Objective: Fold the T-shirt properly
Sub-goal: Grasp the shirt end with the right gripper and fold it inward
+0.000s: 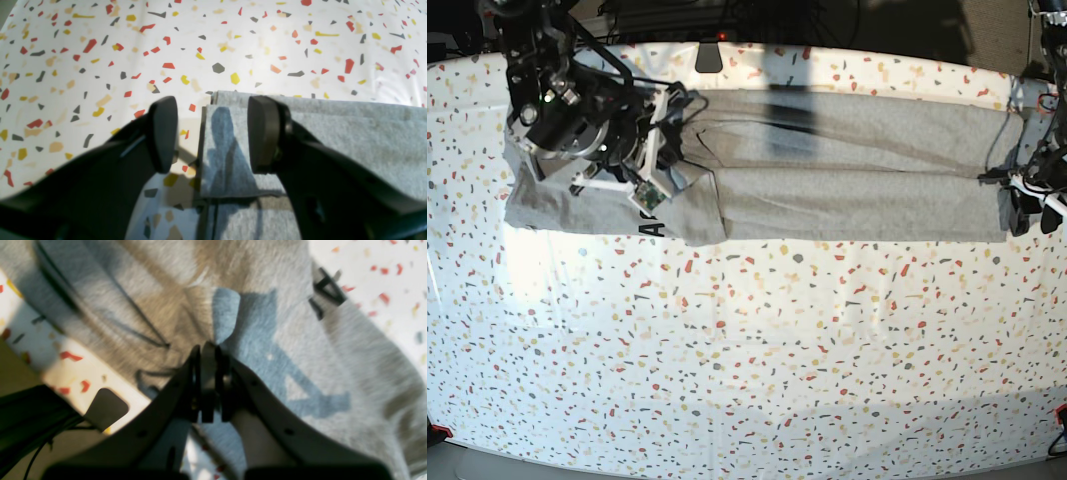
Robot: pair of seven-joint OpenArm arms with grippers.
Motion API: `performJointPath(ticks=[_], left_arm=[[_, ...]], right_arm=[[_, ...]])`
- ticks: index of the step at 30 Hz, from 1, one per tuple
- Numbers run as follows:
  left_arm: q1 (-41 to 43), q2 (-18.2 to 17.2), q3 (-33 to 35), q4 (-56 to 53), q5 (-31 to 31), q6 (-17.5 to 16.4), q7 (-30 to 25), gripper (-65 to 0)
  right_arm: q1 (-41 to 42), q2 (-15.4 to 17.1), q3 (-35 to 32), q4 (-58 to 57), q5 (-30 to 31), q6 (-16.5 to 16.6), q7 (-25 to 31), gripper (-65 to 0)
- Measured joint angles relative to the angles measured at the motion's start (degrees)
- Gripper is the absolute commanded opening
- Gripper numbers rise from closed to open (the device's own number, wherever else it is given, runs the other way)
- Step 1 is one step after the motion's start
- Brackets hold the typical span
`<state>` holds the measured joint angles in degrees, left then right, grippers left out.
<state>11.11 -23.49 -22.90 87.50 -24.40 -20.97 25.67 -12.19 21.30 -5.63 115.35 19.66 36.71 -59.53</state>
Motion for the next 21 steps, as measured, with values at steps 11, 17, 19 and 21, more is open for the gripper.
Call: performJointPath(ticks=[11, 17, 19, 21], left_arm=[[-0.02, 0.00, 0.00, 0.00, -0.07, 0.00, 0.02, -31.9], [-0.02, 0.00, 0.00, 0.00, -0.07, 0.00, 0.02, -31.9], [-0.02, 0.00, 0.00, 0.00, -0.07, 0.00, 0.00, -31.9], [-0.02, 0.00, 0.00, 0.00, -0.07, 0.02, 0.02, -31.9]], right_arm=[[-5.79, 0.13, 0.00, 0.00, 6.05, 0.00, 3.13, -65.0], [-5.77, 0.13, 0.00, 0.00, 12.13, 0.00, 2.05, -34.7], [-5.77, 0.13, 0.00, 0.00, 15.58, 0.15, 2.05, -33.3], [-5.57, 0.11, 0.00, 0.02, 19.06, 0.66, 2.10, -33.3]])
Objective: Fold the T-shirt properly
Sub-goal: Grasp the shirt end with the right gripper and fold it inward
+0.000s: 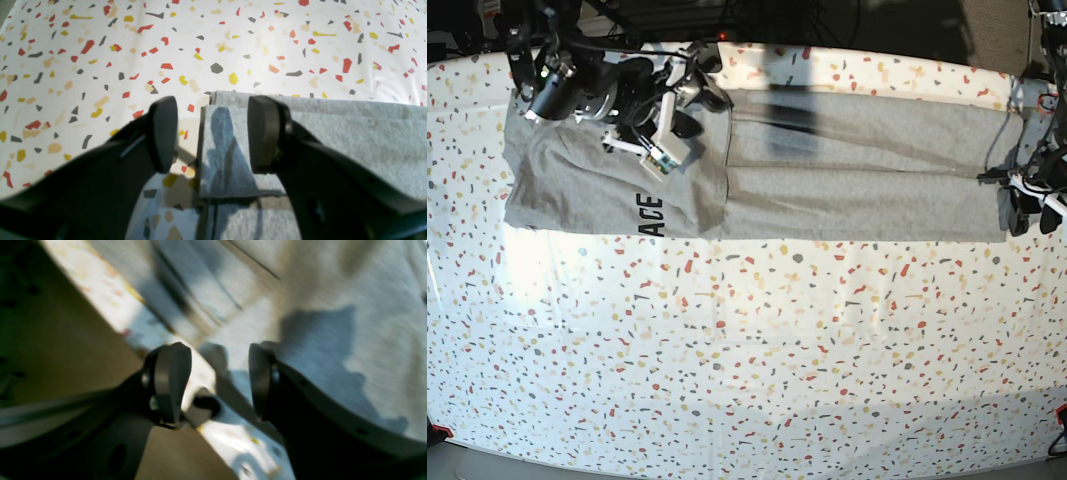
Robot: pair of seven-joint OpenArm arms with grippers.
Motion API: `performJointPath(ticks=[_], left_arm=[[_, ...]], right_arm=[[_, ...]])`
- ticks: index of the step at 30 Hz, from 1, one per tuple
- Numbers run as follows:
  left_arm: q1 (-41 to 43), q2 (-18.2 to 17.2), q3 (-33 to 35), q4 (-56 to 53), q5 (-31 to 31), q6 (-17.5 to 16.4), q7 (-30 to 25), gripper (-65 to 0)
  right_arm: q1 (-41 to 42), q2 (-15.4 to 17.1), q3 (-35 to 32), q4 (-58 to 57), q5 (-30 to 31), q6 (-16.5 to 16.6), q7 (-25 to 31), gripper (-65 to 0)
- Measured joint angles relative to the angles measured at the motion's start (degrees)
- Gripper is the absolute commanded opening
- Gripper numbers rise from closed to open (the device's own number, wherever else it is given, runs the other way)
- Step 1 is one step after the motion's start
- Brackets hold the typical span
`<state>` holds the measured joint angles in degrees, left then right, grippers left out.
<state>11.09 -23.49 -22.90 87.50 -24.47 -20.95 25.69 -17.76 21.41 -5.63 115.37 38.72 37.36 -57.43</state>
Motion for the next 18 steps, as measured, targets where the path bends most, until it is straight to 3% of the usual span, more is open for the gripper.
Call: performJointPath(ticks=[8, 13, 18], left_arm=[[0.00, -2.19, 0.00, 0.00, -1.51, -0.15, 1.01, -31.9], [1.03, -5.88, 0.00, 0.02, -4.13, -0.09, 3.80, -31.9], [6.78, -5.70, 0.13, -0.24, -8.39, -1.53, 0.76, -31.9]], right_arm=[[5.27, -0.02, 2.25, 0.00, 0.68, 0.02, -0.04, -33.3], [6.67, -0.02, 8.59, 0.02, -2.67, 0.02, -0.02, -33.3], [6.64, -0.20, 15.93, -0.85, -4.57, 0.00, -0.07, -33.3]])
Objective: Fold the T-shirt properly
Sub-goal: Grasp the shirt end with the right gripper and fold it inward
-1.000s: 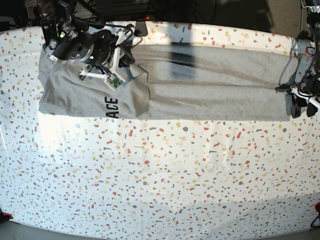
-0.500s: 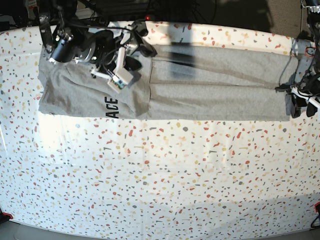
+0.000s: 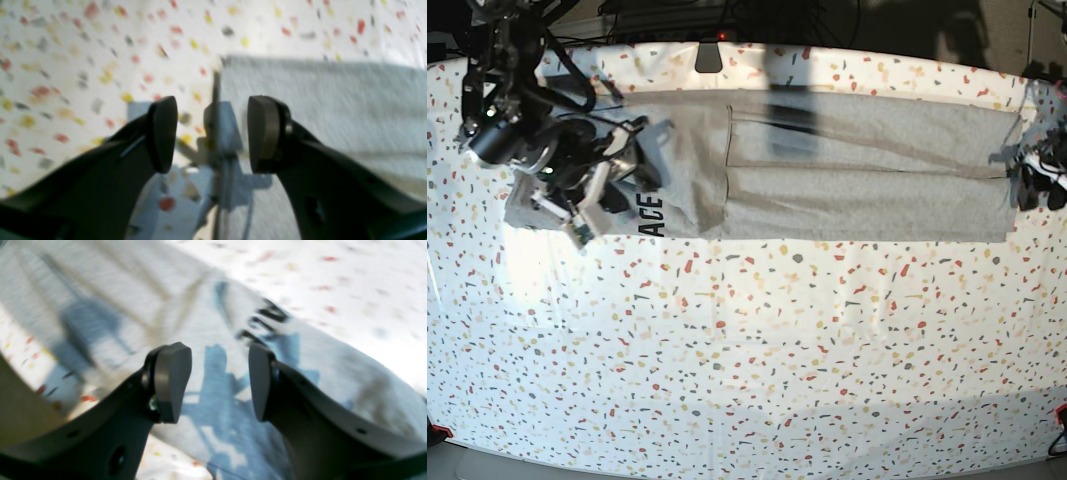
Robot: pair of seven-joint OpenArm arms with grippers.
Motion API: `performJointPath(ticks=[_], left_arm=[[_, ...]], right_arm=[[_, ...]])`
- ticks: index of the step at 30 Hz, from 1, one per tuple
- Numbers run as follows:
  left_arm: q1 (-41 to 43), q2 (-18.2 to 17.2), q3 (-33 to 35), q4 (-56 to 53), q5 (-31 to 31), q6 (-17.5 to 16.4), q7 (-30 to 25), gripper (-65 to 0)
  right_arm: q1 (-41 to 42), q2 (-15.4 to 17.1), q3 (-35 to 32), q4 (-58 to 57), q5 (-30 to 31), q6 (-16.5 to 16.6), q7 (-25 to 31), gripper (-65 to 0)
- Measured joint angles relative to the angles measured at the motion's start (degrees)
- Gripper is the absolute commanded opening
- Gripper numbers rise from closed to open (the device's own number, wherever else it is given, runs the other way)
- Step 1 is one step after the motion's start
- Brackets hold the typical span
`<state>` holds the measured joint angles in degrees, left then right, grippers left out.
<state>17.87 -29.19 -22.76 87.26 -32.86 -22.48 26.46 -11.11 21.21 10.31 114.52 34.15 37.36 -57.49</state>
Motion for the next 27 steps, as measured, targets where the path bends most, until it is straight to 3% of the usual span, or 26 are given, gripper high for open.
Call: performJointPath(ticks=[4, 7, 10, 13, 18, 20, 22, 25, 27], left_arm=[[-0.24, 0.31, -0.02, -4.02, -1.57, -0.44, -1.27, -31.9], [-1.14, 0.48, -0.02, -8.81, -5.81, -5.07, -0.79, -31.9], [-3.76, 1.99, -0.02, -13.92, -8.50, -7.50, -0.68, -31.9], [-5.62, 2.56, -0.02, -18.21, -12.22, -13.20, 1.79, -31.9], [-7.45, 3.72, -0.13, -19.69, -13.57, -14.64, 3.72, -32.3], [-7.39, 4.26, -0.13, -19.71, -14.60, -16.28, 3.98, -35.5], [-7.23, 4.26, -0.13, -19.78, -14.80, -16.70, 4.42, -42.7], [-7.23, 4.28, -0.13, -19.80, -14.73, -16.55, 4.42, -63.7], [-7.23, 4.28, -0.13, -19.80, -14.78, -16.55, 4.39, -65.0]], right_arm=[[-0.15, 0.00, 4.55, -1.22, 0.00, 0.02, -0.02, -33.3], [-0.13, -0.11, 6.60, -1.36, 0.04, 0.02, 0.00, -33.3], [-0.15, -0.09, 7.02, -1.36, 0.04, 0.02, 0.00, -33.3], [-0.15, -0.11, 7.02, -1.40, 0.04, 0.02, 0.00, -33.3], [-0.17, -0.11, 7.02, -1.40, 0.02, 0.02, -0.04, -33.4], [-0.15, -0.11, 7.02, -1.40, 0.04, 0.02, 0.00, -33.3], [-0.15, -0.11, 7.02, -1.40, 0.04, 0.02, -0.02, -33.4], [-0.15, -0.11, 7.02, -1.40, 0.04, 0.00, -0.02, -33.3], [-0.17, -0.11, 7.02, -1.40, 0.04, 0.02, -0.02, -33.3]])
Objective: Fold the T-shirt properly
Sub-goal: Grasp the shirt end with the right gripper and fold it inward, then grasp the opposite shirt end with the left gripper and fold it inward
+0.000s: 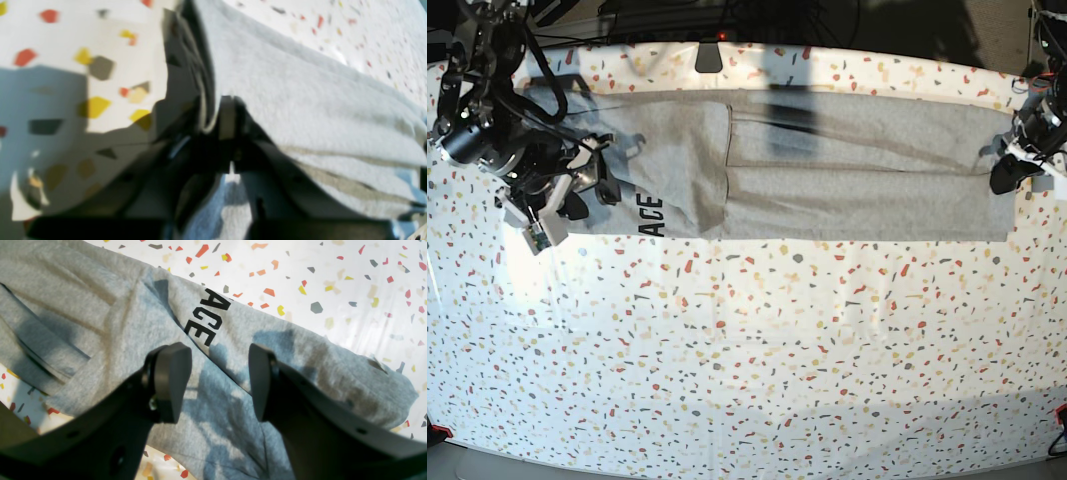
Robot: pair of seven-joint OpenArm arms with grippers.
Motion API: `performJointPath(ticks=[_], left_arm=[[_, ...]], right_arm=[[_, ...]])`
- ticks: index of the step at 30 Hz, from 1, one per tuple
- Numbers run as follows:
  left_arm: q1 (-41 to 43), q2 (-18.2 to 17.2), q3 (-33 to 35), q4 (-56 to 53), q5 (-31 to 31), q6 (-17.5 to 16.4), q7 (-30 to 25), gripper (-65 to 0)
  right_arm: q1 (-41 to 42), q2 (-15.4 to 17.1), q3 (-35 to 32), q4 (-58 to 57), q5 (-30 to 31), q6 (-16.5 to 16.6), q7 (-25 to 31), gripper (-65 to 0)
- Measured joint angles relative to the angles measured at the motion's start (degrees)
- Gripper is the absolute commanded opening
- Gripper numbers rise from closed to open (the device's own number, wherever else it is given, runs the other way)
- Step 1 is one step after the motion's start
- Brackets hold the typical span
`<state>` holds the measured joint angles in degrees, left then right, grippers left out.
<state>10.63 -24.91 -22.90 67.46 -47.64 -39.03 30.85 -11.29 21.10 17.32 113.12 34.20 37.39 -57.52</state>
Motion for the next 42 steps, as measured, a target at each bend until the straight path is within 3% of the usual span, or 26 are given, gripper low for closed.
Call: performJointPath(ticks=[2, 8, 15, 17, 23, 27, 31, 37, 42], left_arm=[[0.00, -0.02, 0.00, 0.00, 0.00, 0.04, 0.00, -65.0], [0.00, -2.43, 0.26, 0.02, 4.09, 9.92, -3.32, -65.0], [0.00, -7.78, 0.22, -0.02, 13.77, 18.40, -7.69, -65.0], [0.02, -8.98, 0.22, -0.02, 14.01, 19.19, -7.48, -65.0], [0.81, -10.43, 0.15, 7.56, 7.69, 20.06, 3.04, -65.0], [3.87, -6.91, 0.20, 20.22, 4.22, 19.54, 4.26, -65.0], [9.25, 0.33, 0.13, 28.37, 3.65, 20.15, 2.16, -65.0], [11.52, 12.57, 1.33, 34.21, 2.89, 17.62, 1.03, -65.0], [9.64, 17.22, 7.98, 34.56, 7.23, 16.98, 0.70, -65.0]], right_arm=[[0.00, 0.00, 0.00, 0.00, 0.00, 0.00, 0.00, -33.4], [0.00, 0.00, 0.00, 0.00, 0.00, 0.00, 0.00, -33.4], [0.00, -0.35, -0.04, 0.00, 3.39, 0.00, 0.00, -33.4], [0.00, -0.35, -0.04, 0.00, 3.78, 0.00, 0.02, -33.3], [0.00, -0.33, -0.04, 0.00, 3.96, 0.00, -0.02, -33.3], [-0.02, -0.37, -0.04, -0.02, 3.91, 0.02, -0.04, -33.3], [-0.04, -0.39, -0.04, -0.07, 3.91, 0.07, -0.09, -33.4], [-0.02, -0.33, -0.04, -0.07, 3.93, 0.11, 0.22, -33.3], [0.00, -0.33, -0.04, -0.07, 3.93, 0.13, 0.22, -33.3]])
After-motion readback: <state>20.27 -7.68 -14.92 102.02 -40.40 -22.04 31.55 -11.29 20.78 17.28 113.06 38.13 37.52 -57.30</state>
